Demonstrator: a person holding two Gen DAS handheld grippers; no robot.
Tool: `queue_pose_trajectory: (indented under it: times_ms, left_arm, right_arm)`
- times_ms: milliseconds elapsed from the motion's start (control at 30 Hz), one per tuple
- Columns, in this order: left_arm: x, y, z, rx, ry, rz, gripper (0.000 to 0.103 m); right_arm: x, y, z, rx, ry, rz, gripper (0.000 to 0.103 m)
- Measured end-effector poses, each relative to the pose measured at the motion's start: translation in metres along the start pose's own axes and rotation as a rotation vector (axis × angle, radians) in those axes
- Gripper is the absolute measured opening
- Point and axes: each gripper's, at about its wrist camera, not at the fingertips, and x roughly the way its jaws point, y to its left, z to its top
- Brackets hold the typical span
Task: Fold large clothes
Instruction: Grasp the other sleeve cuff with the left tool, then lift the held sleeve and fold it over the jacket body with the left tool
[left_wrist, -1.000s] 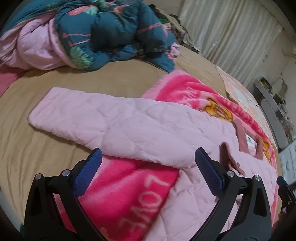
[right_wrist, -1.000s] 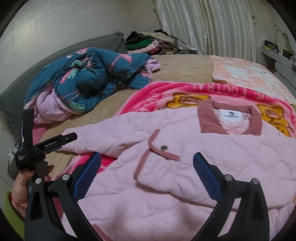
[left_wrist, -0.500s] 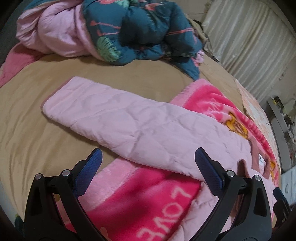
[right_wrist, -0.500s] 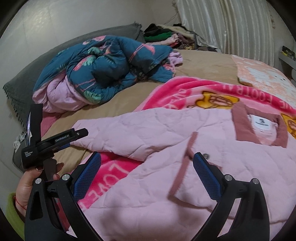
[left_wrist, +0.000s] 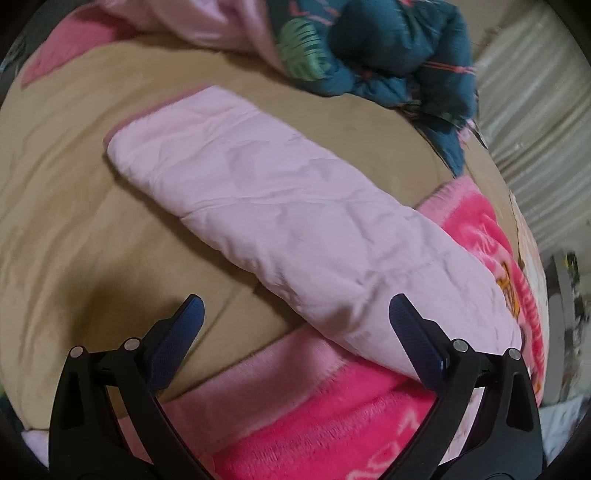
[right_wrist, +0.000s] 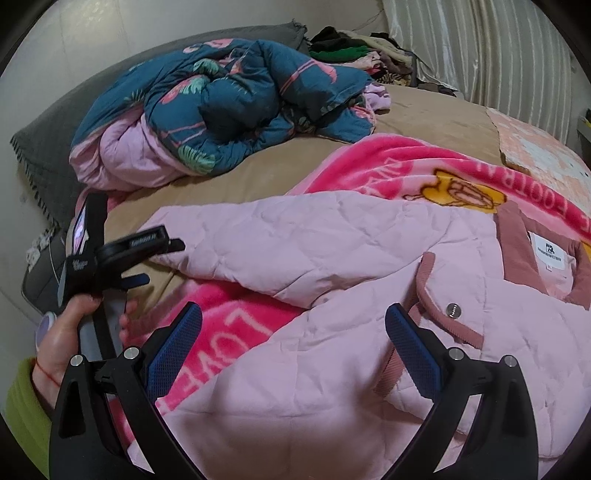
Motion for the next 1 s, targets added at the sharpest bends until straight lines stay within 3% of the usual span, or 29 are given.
queue_pose_trajectory:
  times_ms: [267,500,533,567,667,800,1000]
  left_arm:
    - [0.03,0.02,0.019,-0.101,0.014,0.007,0.094]
    - [0.034,0.033,0.039,-0.131,-0.094,-0.011,0.092]
    - [0.035,0.036,0.041,-0.139,-0.094,-0.008,0.078]
    - [0.036,0.041,0.042,-0.156,-0.095,-0.001,0.057]
    - [0.032,0.053,0.041,-0.208,-0.121,-0.046,0.024]
    - [0.005,0.044,0.045,-0.186,-0.189,-0.106,0.012]
    - [-0.047,0.023,0.048,-0.107,-0.283,-0.173,0.01]
  right_arm:
    - [-0.008,-0.003,-0.011,0.003,-0.002,0.007,0.099]
    - [-0.032,-0.032,-0.025,0.076,-0.024,-0.02,0.099]
    - [-0.035,-0.035,-0.026,0.084,-0.026,-0.023,0.099]
    - [-0.038,-0.041,-0.028,0.097,-0.029,-0.031,0.099]
    - [-0.045,-0.05,-0.03,0.116,-0.04,-0.043,0.099]
    - [-0.054,-0.059,-0.033,0.148,-0.061,-0.044,0.099]
    - [-0.065,-0.067,-0.043,0.152,-0.068,-0.053,0.099]
